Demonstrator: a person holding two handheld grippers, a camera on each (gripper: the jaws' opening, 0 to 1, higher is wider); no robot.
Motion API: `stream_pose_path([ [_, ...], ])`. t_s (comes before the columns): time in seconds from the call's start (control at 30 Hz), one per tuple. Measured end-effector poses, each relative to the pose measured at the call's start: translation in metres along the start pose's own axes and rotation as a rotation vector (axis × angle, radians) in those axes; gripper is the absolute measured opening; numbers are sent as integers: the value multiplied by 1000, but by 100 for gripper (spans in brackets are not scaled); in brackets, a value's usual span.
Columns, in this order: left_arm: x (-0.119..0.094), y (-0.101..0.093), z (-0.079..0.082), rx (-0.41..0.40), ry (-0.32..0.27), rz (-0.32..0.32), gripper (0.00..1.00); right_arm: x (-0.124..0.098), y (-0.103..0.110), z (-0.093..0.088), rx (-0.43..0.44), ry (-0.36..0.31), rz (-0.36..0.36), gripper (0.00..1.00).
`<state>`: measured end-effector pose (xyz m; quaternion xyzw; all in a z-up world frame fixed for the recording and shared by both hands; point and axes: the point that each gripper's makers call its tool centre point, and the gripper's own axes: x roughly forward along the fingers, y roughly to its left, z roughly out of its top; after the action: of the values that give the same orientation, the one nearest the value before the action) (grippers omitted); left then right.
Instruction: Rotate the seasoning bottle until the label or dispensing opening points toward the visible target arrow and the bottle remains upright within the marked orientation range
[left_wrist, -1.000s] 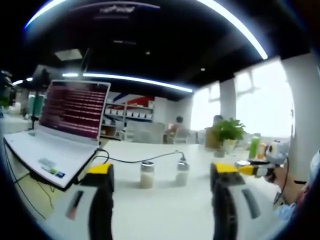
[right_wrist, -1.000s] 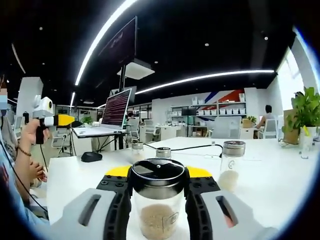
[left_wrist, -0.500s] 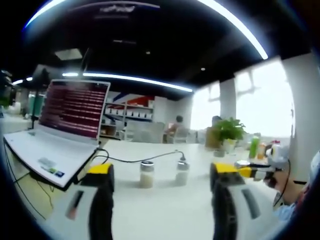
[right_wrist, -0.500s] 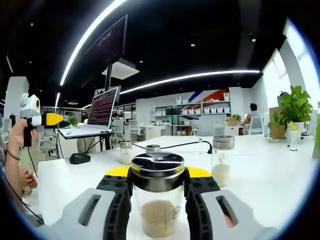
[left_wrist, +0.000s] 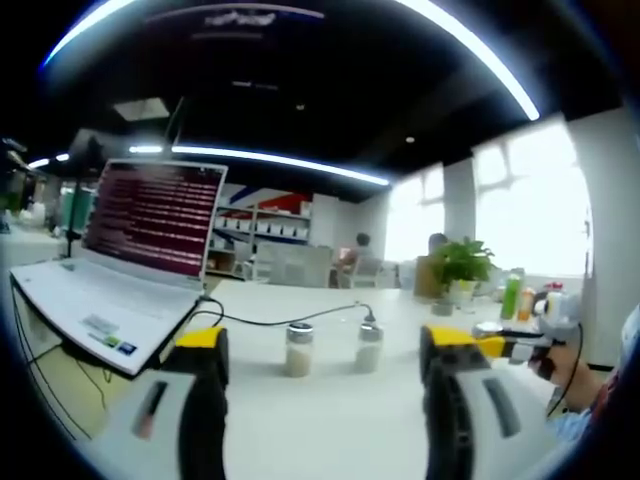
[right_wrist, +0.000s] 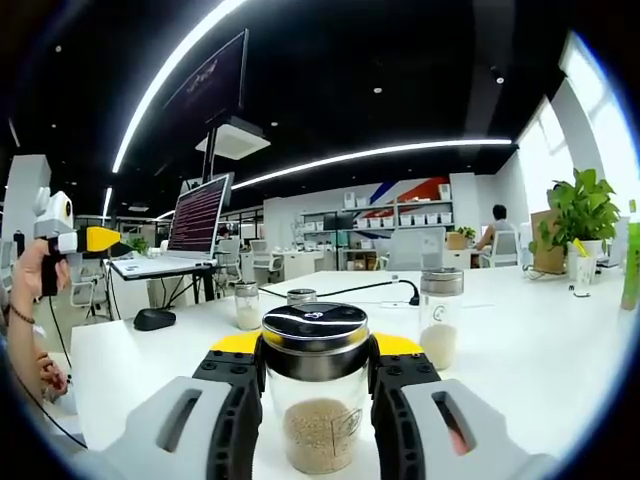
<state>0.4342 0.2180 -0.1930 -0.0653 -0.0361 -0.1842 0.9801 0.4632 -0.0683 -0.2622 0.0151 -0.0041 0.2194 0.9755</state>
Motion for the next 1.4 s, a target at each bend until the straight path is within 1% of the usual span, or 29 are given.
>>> stream_pose_path([
  [0.1,-1,1,1,1,-5,6,83,0,0,0,-6,3,5,41],
  [0.17,-1,1,1,0,-4,7,83,-1,1,1,9,0,10,53],
  [0.23,-1,1,0,-2,-2,7,83,-2,2,4,5,-7,3,65],
  [0.27,-1,1,-1,-2,-1,6,83,-3,2,6,-4,-10,6,66],
  [0.37,0,0,-1,-1,2,1,83,-5,7,12,0,-16,41,66],
  [0.4,0,-1,-1,0,2,0,83,-4,10,12,-1,-9,56,66],
  [0.43,-1,-1,0,2,0,-2,83,-4,15,12,-10,9,87,67],
  [0.47,-1,-2,0,3,-2,-3,83,-5,16,14,-10,12,95,68],
  [0.53,-2,-2,1,2,-5,-3,83,-7,20,24,-27,-6,115,69],
  [0.6,-3,-1,1,0,-7,0,83,-10,25,32,-54,-8,144,71],
  [0.67,-4,1,1,-2,-8,2,83,-13,27,41,-32,-38,165,70],
  [0.7,-4,1,2,-5,-10,2,83,-16,28,46,-39,-39,182,70],
  [0.8,-3,3,1,8,-5,7,83,-19,26,52,-57,-35,189,71],
  [0.9,-3,5,0,26,3,23,83,-23,22,60,-96,-41,218,71],
  [1.0,-2,6,-1,18,5,26,83,-24,16,66,-100,-50,243,71],
  [1.1,1,5,-3,16,11,26,83,-22,13,66,-77,-58,298,73],
  [1.17,2,3,-4,18,17,25,83,-21,12,63,-57,-52,334,73],
  [1.2,2,3,-5,17,19,26,83,-20,10,61,-43,-46,364,73],
  [1.3,3,0,-6,29,24,19,83,-18,12,50,-53,-2,457,73],
  [1.33,4,-1,-6,31,24,17,83,-19,14,44,-61,17,503,73],
  [1.4,4,-2,-6,31,22,12,84,-17,13,36,-40,37,547,74],
])
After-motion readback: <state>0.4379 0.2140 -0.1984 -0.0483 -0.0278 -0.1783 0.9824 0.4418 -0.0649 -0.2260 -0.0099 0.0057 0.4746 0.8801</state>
